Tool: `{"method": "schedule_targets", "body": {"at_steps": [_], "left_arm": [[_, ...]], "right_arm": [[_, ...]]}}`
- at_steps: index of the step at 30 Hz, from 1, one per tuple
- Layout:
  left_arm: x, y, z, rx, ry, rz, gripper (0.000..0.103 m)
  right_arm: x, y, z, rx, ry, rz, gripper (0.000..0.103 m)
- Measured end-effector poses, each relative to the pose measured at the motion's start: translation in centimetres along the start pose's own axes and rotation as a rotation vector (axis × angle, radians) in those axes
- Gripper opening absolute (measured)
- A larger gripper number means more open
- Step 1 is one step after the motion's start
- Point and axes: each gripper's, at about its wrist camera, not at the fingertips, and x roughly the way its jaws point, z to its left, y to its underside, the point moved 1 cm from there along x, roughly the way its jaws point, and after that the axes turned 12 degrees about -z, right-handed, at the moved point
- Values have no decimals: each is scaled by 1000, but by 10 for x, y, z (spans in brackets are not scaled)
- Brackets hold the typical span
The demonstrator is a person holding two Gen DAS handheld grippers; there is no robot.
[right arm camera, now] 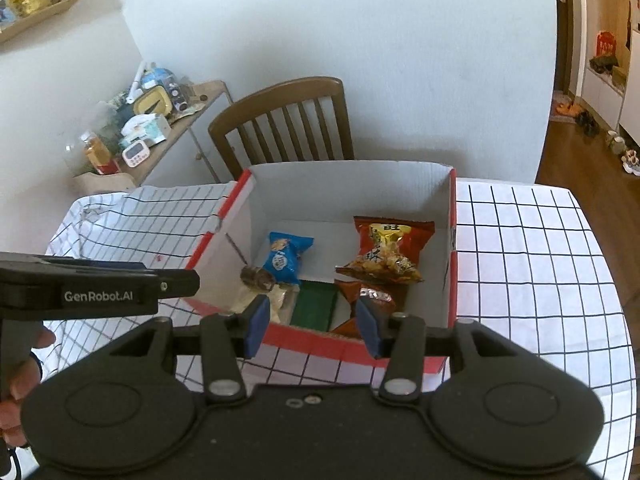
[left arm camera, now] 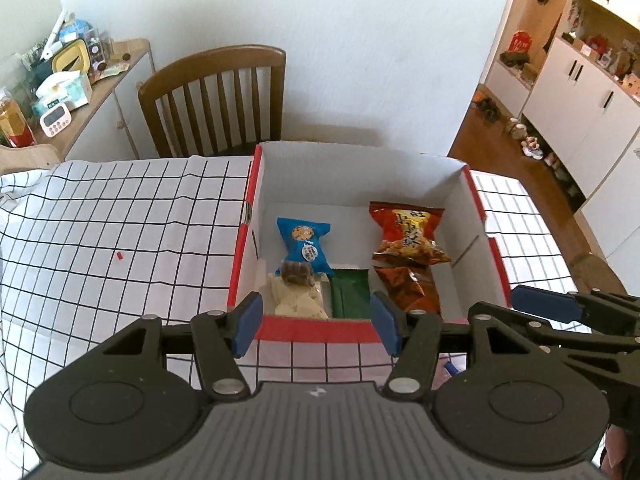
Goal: Organize snacks
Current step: 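Move both tools back toward the remaining snacks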
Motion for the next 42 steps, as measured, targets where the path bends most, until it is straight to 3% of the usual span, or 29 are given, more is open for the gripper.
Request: {"method": "schedule_targets", "body": {"at_steps": [6,16,20,21,32,42], "left_arm": [[-31,14,-3,20,21,-36,59],[-72,48,-4,37,47,-79,65],[-83,63,-3,36,47,-85,69],[-85,67,-2,29,51,-83,72],[-91,111,1,-11,102,-26,80],[-60,149,5,-71,74,98,84]], "right_arm": [[-29,7,9,-8,-11,-45,50],[-73,31,17,-10,-39,-86,62],[-87,42,19,6,-50,-105,84],[-91,45,19,9,-52,-114,84],[-112,84,23,-4,-67,-119,102],[-101,133,-8,65,2,-30,102]]}}
